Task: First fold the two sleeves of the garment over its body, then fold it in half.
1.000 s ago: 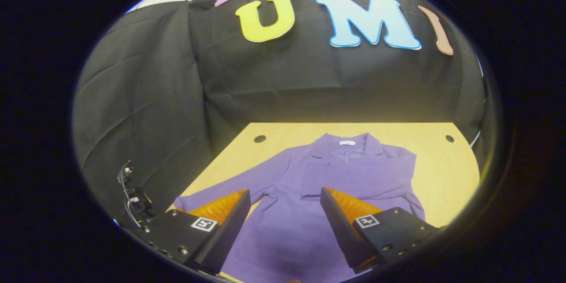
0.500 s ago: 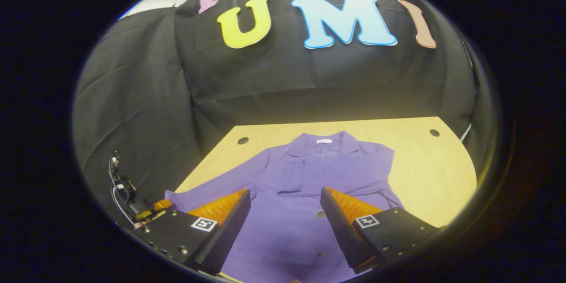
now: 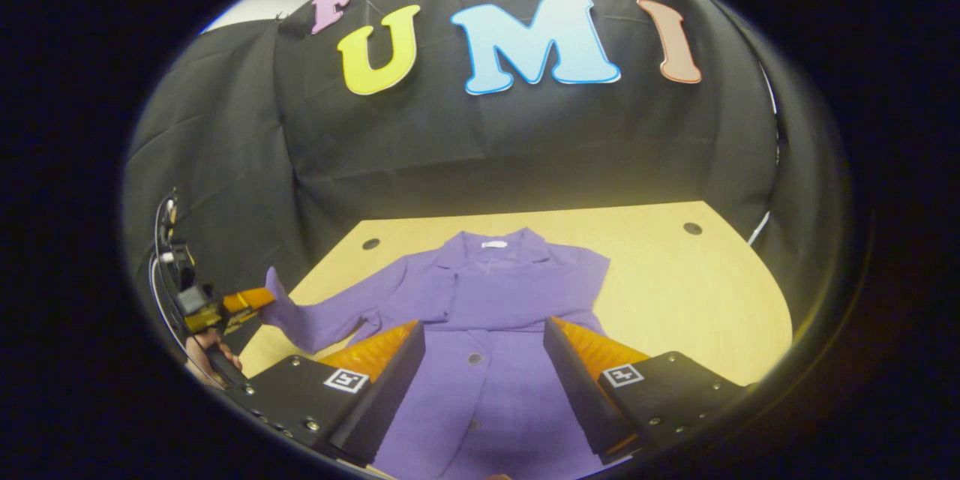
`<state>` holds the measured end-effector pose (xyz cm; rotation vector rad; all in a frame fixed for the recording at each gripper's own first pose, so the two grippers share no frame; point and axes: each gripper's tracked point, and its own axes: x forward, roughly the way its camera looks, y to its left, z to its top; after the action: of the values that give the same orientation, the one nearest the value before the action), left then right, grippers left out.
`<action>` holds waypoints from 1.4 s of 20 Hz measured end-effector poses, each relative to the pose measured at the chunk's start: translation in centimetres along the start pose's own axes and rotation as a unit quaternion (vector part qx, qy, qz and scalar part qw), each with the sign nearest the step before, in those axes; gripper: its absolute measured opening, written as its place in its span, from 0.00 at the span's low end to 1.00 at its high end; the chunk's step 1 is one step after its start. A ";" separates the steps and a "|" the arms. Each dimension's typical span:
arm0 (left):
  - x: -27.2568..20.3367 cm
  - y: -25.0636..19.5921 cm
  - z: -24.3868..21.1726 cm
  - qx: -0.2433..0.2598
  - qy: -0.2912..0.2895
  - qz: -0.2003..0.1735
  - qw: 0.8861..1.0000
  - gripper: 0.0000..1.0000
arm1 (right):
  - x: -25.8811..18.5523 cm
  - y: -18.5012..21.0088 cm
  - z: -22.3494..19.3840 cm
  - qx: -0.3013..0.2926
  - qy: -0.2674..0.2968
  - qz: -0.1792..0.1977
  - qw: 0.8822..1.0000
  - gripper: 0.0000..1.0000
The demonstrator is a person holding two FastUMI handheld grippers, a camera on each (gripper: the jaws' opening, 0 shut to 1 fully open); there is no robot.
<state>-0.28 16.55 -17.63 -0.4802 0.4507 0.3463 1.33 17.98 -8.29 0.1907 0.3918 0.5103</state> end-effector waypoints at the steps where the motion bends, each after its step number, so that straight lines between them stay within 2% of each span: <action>1: 0.4 -2.1 -0.2 0.010 0.001 -0.013 1.000 0.07 | -0.2 -0.8 -0.1 -0.001 0.000 -0.004 1.000 0.97; 5: 1.7 -10.9 -2.3 0.058 0.014 -0.067 0.996 0.07 | -1.1 -4.4 -0.5 -0.003 -0.001 -0.022 1.000 0.97; 8: 3.1 -17.6 -4.8 0.067 0.018 -0.111 0.991 0.07 | -1.6 -7.0 -1.1 0.000 0.000 -0.036 0.999 0.97; 15: 5.2 -30.1 -11.7 0.116 0.051 -0.178 0.976 0.07 | -2.6 -12.8 -2.2 0.012 0.014 -0.054 0.998 0.97; 21: 6.7 -35.6 -17.4 0.170 0.079 -0.190 0.964 0.07 | -1.7 -15.6 -4.0 0.009 0.039 -0.039 0.998 0.97; 25: 7.5 -37.7 -20.5 0.194 0.096 -0.202 0.955 0.07 | -1.6 -16.3 -4.6 -0.002 0.045 -0.033 0.998 0.97; 28: 8.4 -37.8 -21.7 0.217 0.098 -0.193 0.952 0.07 | -2.1 -16.2 -4.6 0.005 0.041 -0.039 0.998 0.97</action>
<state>15.49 -24.22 -25.25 -0.1639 0.5952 -0.1812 4.87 3.41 -16.28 0.1639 0.4809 0.4401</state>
